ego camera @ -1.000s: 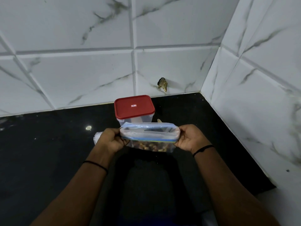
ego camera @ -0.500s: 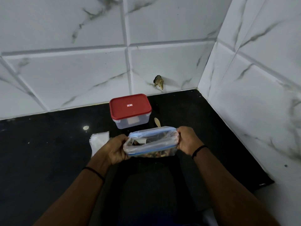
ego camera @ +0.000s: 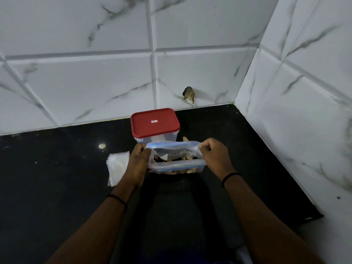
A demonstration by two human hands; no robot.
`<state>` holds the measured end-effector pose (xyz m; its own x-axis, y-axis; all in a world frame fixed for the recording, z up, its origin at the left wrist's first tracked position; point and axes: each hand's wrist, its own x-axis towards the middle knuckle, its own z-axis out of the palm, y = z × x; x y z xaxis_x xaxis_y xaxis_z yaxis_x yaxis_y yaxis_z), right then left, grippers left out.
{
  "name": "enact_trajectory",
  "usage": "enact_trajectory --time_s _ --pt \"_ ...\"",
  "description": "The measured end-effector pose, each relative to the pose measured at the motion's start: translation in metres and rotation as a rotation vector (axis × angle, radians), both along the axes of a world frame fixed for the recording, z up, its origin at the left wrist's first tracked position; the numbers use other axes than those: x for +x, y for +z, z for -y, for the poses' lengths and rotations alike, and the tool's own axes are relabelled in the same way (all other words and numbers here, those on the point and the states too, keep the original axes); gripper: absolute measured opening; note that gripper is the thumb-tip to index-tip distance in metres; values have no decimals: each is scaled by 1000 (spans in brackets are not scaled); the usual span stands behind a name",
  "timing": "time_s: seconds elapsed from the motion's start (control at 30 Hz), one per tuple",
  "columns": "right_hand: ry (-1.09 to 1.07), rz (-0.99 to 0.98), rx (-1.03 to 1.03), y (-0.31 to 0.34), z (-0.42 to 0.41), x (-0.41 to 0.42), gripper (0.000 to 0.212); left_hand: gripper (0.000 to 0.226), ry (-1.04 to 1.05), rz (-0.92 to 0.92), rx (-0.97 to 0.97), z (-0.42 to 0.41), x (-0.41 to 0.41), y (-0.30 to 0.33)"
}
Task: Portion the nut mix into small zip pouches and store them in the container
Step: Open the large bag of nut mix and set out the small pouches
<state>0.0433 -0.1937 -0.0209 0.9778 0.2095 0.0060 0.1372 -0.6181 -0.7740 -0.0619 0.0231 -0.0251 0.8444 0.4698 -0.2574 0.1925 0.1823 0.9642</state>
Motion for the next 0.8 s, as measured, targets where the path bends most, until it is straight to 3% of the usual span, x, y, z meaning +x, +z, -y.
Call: enact_trajectory --time_s 0.13,0.37,0.5,0.57,0.8 --pt "-29 -59 -23 2 -5 2 25 14 9 5 41 -1 3 7" --pt "-223 -542 380 10 -13 2 22 9 66 -249 -336 -18 12 14" --pt "-258 -737 458 12 -4 1 23 27 3 -285 -486 -21 13 18" --pt "-289 -824 516 13 0 1 23 21 5 -300 -503 -20 16 15" --pt "-238 -925 303 14 7 0 27 6 -31 -261 -512 -16 29 3"
